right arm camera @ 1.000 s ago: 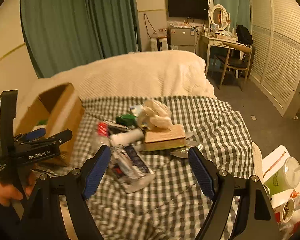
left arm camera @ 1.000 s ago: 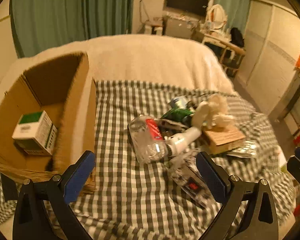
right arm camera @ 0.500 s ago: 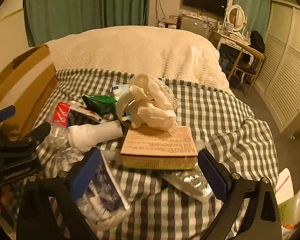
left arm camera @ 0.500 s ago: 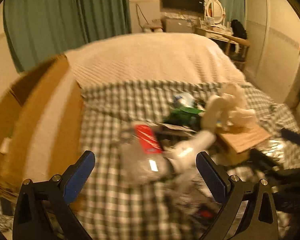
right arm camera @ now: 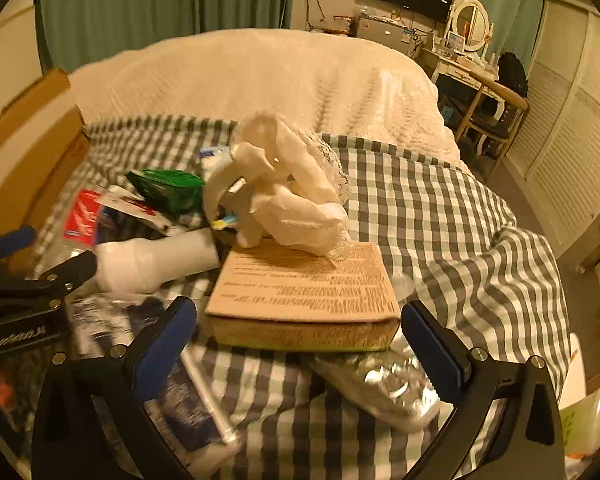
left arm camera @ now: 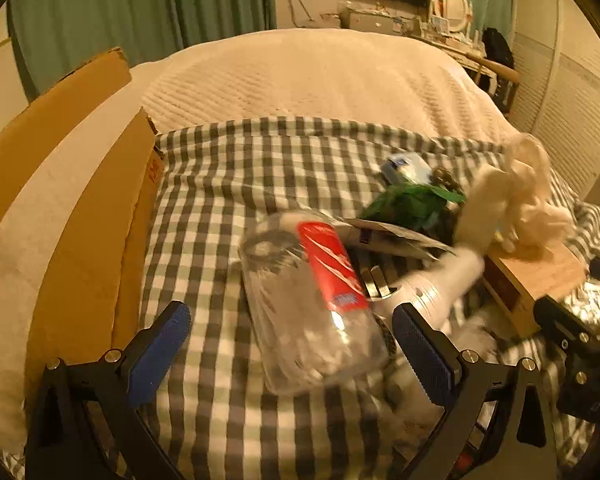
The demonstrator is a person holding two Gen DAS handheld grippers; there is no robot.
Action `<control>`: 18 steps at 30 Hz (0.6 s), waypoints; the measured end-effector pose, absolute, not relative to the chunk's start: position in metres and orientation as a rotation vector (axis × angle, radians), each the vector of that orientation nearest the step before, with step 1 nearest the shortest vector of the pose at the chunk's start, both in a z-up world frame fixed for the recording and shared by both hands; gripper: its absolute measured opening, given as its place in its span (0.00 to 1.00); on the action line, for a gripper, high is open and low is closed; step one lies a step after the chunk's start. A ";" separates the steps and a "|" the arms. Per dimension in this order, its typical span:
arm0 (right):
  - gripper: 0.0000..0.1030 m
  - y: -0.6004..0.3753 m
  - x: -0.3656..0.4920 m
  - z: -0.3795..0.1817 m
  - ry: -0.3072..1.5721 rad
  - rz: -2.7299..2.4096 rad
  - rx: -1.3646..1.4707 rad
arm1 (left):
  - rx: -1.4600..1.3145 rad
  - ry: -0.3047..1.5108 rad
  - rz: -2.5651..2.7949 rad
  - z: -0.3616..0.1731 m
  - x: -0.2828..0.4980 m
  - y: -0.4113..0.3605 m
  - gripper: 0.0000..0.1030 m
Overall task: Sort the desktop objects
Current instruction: 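Move the left gripper to the clear floss-pick jar and grasp it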
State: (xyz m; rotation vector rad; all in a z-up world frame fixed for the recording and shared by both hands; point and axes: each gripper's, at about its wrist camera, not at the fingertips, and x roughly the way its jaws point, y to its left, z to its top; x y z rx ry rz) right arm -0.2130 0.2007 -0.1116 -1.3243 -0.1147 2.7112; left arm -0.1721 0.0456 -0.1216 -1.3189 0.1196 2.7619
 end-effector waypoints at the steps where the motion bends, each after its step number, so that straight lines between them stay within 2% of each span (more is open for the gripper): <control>1: 1.00 0.200 -0.216 -0.115 -0.119 2.708 -1.330 | -1.318 0.100 2.763 -0.123 -0.176 0.044 1.00; 8: 1.00 0.193 -0.227 -0.128 -0.197 2.689 -1.337 | -1.319 0.012 2.746 -0.127 -0.190 0.036 1.00; 11: 1.00 0.182 -0.232 -0.136 -0.300 2.660 -1.357 | -1.348 -0.077 2.703 -0.133 -0.195 0.031 0.97; 14: 1.00 0.181 -0.236 -0.142 -0.299 2.648 -1.350 | -1.400 -0.208 2.632 -0.136 -0.196 0.021 0.88; 18: 0.99 0.184 -0.238 -0.141 -0.234 2.646 -1.330 | -1.398 -0.245 2.565 -0.133 -0.192 0.023 0.64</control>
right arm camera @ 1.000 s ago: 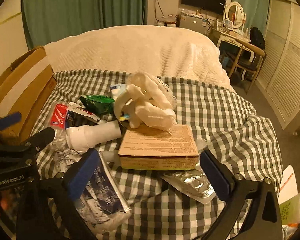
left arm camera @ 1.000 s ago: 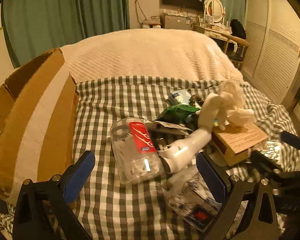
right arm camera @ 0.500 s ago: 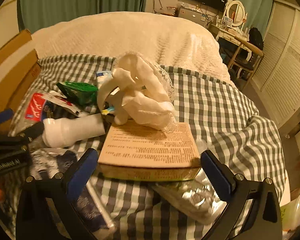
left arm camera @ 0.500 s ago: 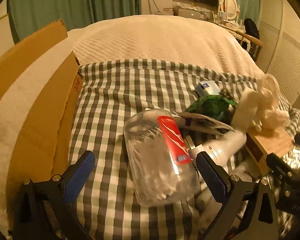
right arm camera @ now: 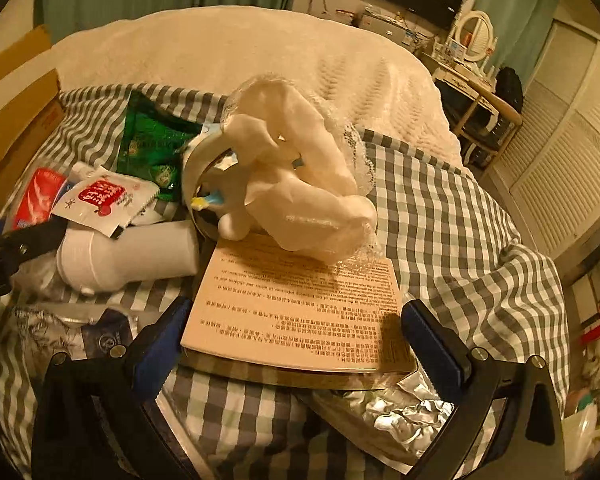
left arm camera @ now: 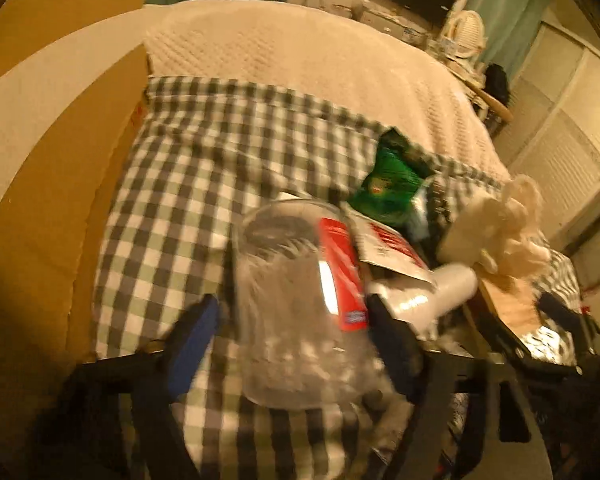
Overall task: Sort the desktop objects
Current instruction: 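Move the left gripper to the clear floss-pick jar and grasp it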
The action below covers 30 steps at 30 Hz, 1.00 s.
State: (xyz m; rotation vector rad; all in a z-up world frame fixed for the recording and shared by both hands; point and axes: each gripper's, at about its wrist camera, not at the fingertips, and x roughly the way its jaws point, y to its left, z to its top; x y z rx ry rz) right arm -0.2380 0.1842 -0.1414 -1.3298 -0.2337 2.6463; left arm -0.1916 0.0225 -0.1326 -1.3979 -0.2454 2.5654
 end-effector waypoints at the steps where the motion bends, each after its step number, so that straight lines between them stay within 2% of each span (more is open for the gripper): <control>1: 0.97 0.185 -0.236 -0.140 -0.203 2.659 -1.320 | -1.393 -0.220 2.567 -0.131 -0.190 0.024 0.64; 2: 0.94 0.188 -0.233 -0.138 -0.163 2.674 -1.315 | -1.390 -0.181 2.572 -0.130 -0.188 0.027 0.64; 4: 0.80 0.188 -0.229 -0.135 -0.127 2.702 -1.315 | -1.384 -0.153 2.572 -0.129 -0.185 0.029 0.63; 7: 0.75 0.181 -0.223 -0.128 -0.136 2.712 -1.318 | -1.399 -0.194 2.564 -0.129 -0.184 0.023 0.63; 9: 0.75 0.181 -0.217 -0.122 -0.111 2.728 -1.302 | -1.401 -0.217 2.566 -0.128 -0.182 0.018 0.63; 16: 0.76 0.224 -0.195 -0.093 0.151 2.723 -1.268 | -1.400 -0.189 2.570 -0.125 -0.172 0.015 0.63; 23: 0.76 0.261 -0.185 -0.113 0.280 2.550 -1.396 | -1.425 -0.124 2.543 -0.136 -0.172 0.022 0.64; 26: 0.74 0.255 -0.191 -0.128 0.184 2.498 -1.428 | -1.460 -0.148 2.516 -0.148 -0.176 0.022 0.64; 27: 0.57 0.253 -0.191 -0.129 0.171 2.495 -1.423 | -1.448 -0.142 2.520 -0.146 -0.174 0.022 0.64; 28: 0.28 0.253 -0.191 -0.130 0.166 2.490 -1.423 | -1.441 -0.131 2.522 -0.144 -0.173 0.022 0.64; 30: 0.04 0.254 -0.190 -0.130 0.170 2.477 -1.437 | -1.427 -0.129 2.524 -0.141 -0.169 0.021 0.64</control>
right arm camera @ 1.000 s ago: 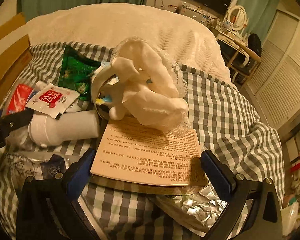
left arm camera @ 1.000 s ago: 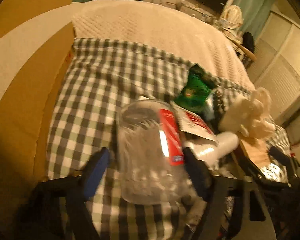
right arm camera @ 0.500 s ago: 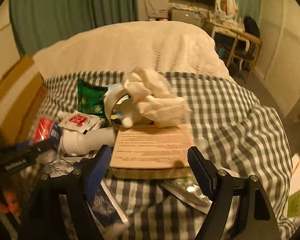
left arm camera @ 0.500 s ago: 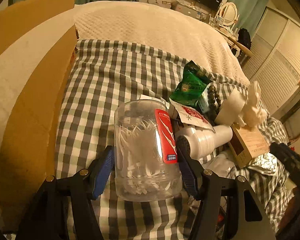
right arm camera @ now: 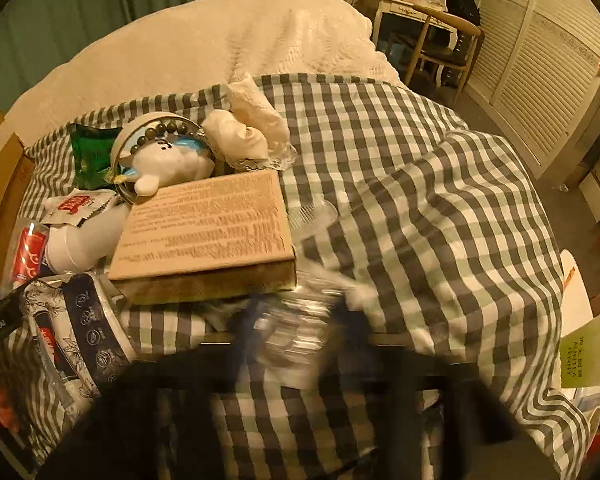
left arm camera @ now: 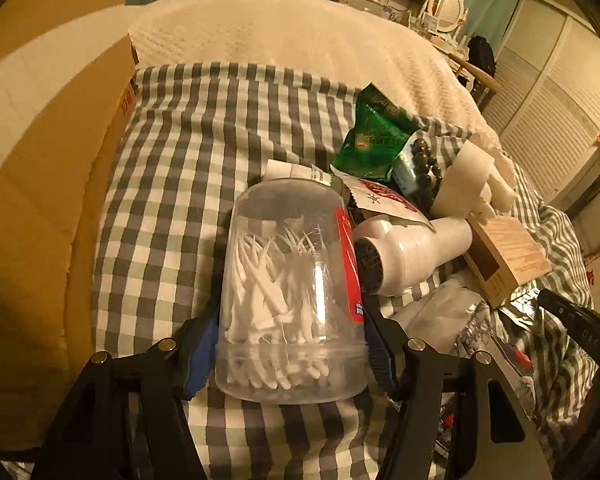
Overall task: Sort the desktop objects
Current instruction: 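Move the left gripper to the clear floss-pick jar and grasp it, then grasp the silver foil packet with the right gripper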
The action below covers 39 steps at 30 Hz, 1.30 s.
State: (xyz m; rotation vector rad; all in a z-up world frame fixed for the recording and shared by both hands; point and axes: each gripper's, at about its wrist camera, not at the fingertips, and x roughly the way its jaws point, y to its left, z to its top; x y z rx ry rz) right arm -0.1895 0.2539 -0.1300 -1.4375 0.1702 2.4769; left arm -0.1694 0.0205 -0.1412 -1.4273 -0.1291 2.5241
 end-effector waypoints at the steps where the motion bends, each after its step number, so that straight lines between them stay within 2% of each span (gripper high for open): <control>1: 0.00 0.257 -0.187 -0.130 0.185 2.485 -1.442 | -1.425 -0.141 2.520 -0.140 -0.168 0.019 0.63; 8: 0.01 0.248 -0.168 -0.112 0.296 2.538 -1.442 | -1.429 -0.182 2.512 -0.130 -0.156 0.007 0.64; 9: 0.12 0.249 -0.165 -0.111 0.312 2.524 -1.435 | -1.427 -0.181 2.516 -0.130 -0.155 0.007 0.64; 10: 0.36 0.250 -0.160 -0.110 0.323 2.505 -1.419 | -1.424 -0.176 2.520 -0.130 -0.153 0.007 0.64; 12: 0.54 0.257 -0.153 -0.112 0.375 2.472 -1.406 | -1.419 -0.159 2.525 -0.130 -0.150 0.010 0.64; 15: 0.52 0.267 -0.157 -0.124 0.535 2.478 -1.444 | -1.423 -0.144 2.523 -0.133 -0.152 0.014 0.64; 17: 0.50 0.266 -0.164 -0.132 0.549 2.486 -1.458 | -1.429 -0.140 2.519 -0.135 -0.153 0.015 0.64; 20: 0.31 0.267 -0.177 -0.143 0.582 2.507 -1.460 | -1.421 -0.132 2.520 -0.138 -0.155 0.016 0.64; 23: 0.24 0.271 -0.182 -0.153 0.626 2.508 -1.434 | -1.407 -0.116 2.528 -0.138 -0.155 0.018 0.64; 25: 0.14 0.272 -0.176 -0.147 0.647 2.520 -1.389 | -1.402 -0.115 2.529 -0.136 -0.153 0.018 0.64; 26: 0.12 0.273 -0.173 -0.143 0.652 2.529 -1.375 | -1.393 -0.117 2.533 -0.135 -0.151 0.017 0.64; 27: 0.00 0.272 -0.170 -0.137 0.652 2.540 -1.362 | -1.383 -0.121 2.536 -0.133 -0.150 0.016 0.64; 31: 0.00 0.262 -0.156 -0.111 0.566 2.591 -1.320 | -1.349 -0.126 2.535 -0.122 -0.142 0.014 0.64; 35: 0.01 0.263 -0.152 -0.106 0.633 2.597 -1.319 | -1.367 -0.132 2.530 -0.122 -0.139 0.013 0.64; 36: 0.07 0.270 -0.153 -0.112 0.713 2.573 -1.330 | -1.371 -0.135 2.527 -0.123 -0.140 0.013 0.64; 37: 0.23 0.272 -0.156 -0.118 0.767 2.556 -1.340 | -1.373 -0.135 2.528 -0.123 -0.140 0.013 0.64; 39: 0.31 0.282 -0.159 -0.138 0.863 2.503 -1.370 | -1.369 -0.127 2.532 -0.124 -0.141 0.015 0.64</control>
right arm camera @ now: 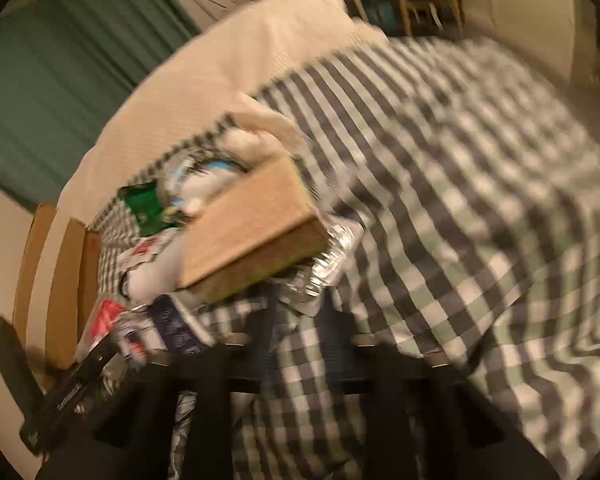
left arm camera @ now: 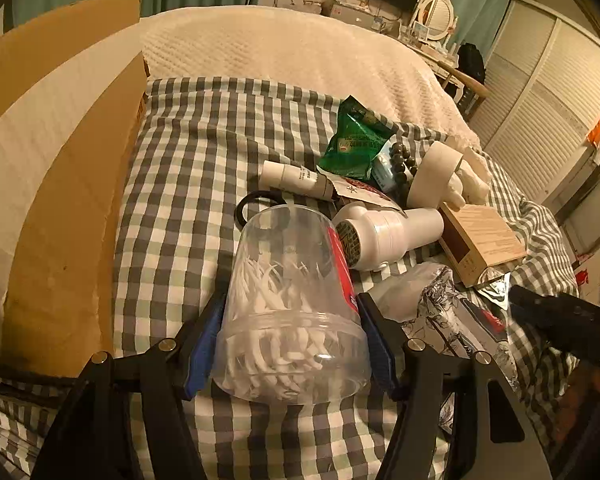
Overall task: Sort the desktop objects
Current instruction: 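Grasp the silver foil packet with the right gripper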
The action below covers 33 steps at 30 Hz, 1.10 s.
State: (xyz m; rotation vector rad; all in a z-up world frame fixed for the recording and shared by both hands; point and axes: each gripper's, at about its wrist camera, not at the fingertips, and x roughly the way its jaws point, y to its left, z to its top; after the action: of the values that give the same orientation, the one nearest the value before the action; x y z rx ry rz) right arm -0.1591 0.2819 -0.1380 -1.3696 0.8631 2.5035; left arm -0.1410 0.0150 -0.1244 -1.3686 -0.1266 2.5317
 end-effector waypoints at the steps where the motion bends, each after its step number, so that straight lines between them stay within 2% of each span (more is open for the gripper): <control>1: 0.31 0.287 -0.163 -0.149 0.899 2.483 -1.385 | -1.367 -0.122 2.531 -0.126 -0.141 0.016 0.64; 5: 0.29 0.298 -0.175 -0.166 1.054 2.475 -1.378 | -1.376 -0.106 2.525 -0.134 -0.147 0.021 0.64; 6: 0.27 0.301 -0.180 -0.171 1.072 2.475 -1.385 | -1.379 -0.103 2.522 -0.136 -0.148 0.022 0.64; 7: 0.17 0.304 -0.183 -0.176 1.089 2.476 -1.391 | -1.379 -0.101 2.523 -0.136 -0.149 0.023 0.64; 12: 0.12 0.310 -0.182 -0.176 1.156 2.505 -1.329 | -1.364 -0.111 2.528 -0.134 -0.148 0.021 0.64; 14: 0.10 0.305 -0.171 -0.159 1.113 2.540 -1.274 | -1.355 -0.106 2.535 -0.130 -0.144 0.020 0.64; 15: 0.02 0.302 -0.168 -0.152 1.088 2.553 -1.261 | -1.347 -0.108 2.539 -0.127 -0.141 0.019 0.64; 21: 0.01 0.266 -0.135 -0.076 0.633 2.649 -1.291 | -1.297 -0.119 2.541 -0.107 -0.126 0.014 0.64; 27: 0.01 0.246 -0.111 -0.065 0.512 2.666 -1.297 | -1.309 -0.133 2.534 -0.109 -0.123 0.013 0.64; 29: 0.06 0.237 -0.115 -0.074 0.428 2.638 -1.326 | -1.308 -0.129 2.536 -0.111 -0.126 0.014 0.64; 30: 0.13 0.237 -0.117 -0.078 0.435 2.632 -1.333 | -1.310 -0.125 2.534 -0.112 -0.127 0.015 0.64; 31: 0.26 0.237 -0.117 -0.084 0.458 2.629 -1.336 | -1.312 -0.121 2.531 -0.114 -0.128 0.015 0.64; 33: 0.30 0.237 -0.128 -0.096 0.481 2.629 -1.337 | -1.319 -0.108 2.525 -0.118 -0.130 0.018 0.64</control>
State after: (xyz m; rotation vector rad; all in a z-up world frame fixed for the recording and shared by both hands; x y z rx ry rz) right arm -0.1283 0.2368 -0.0959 -1.3366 0.4810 2.6291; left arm -0.1301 0.0179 -0.1181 -1.3193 -0.1082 2.5248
